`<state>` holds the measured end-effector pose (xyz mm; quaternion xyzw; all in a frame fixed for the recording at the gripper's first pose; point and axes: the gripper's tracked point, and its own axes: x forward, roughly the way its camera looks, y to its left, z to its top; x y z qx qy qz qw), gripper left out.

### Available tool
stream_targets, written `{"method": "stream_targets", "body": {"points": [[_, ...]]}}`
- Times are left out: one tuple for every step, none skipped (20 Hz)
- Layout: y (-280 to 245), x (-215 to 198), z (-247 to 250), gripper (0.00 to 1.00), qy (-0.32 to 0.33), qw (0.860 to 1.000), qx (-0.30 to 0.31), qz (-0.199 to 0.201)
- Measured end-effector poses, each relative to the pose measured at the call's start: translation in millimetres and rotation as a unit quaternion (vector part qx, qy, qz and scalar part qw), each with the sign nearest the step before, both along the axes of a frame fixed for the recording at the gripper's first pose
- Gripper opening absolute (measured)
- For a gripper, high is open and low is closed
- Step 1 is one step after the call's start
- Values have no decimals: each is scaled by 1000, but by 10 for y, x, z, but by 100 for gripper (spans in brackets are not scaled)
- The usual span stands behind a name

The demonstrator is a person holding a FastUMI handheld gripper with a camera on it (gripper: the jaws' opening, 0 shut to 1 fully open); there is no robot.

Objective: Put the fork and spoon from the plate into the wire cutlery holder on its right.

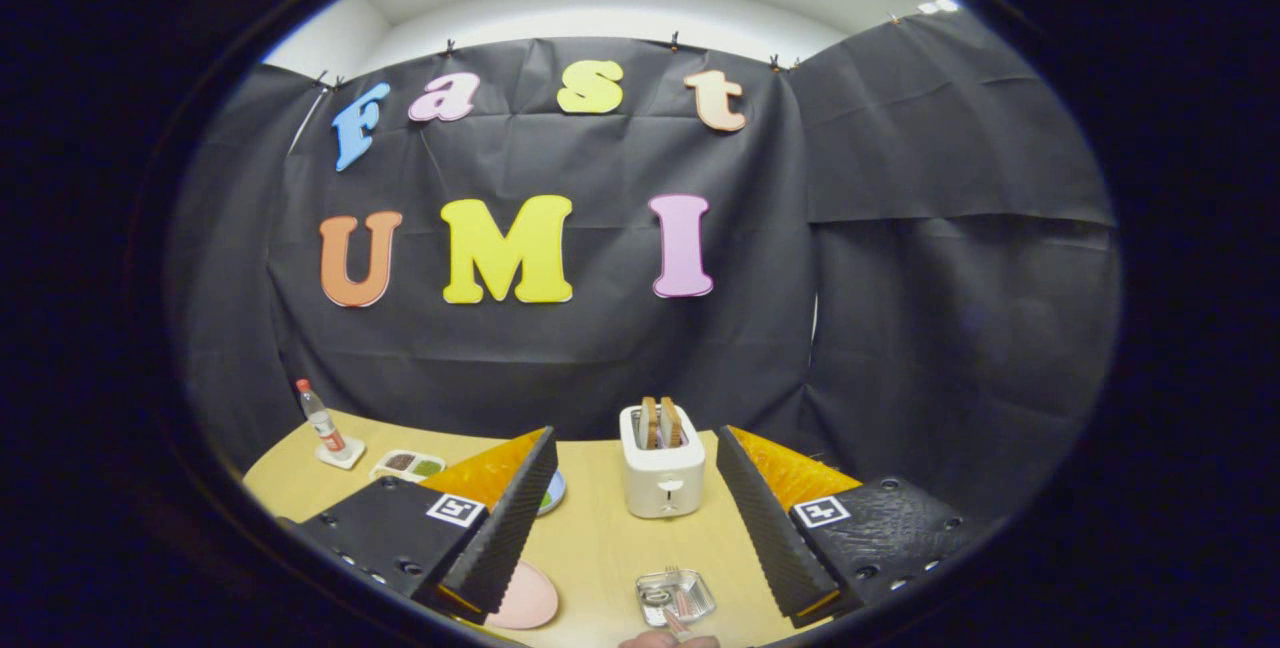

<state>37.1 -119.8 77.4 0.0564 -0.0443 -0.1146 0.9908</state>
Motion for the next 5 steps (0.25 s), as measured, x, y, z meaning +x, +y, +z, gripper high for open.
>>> {"method": "stream_targets", "body": {"points": [[-15,-18,5,96,-2,1000,4,-2],[-13,-18,-6,96,-2,1000,9,-3],[-16,-16,-12,96,-2,1000,9,-4],[-21,-11,-9,96,-3,1000,8,-5],[-25,-10,7,96,-4,1000,6,-5]]}}
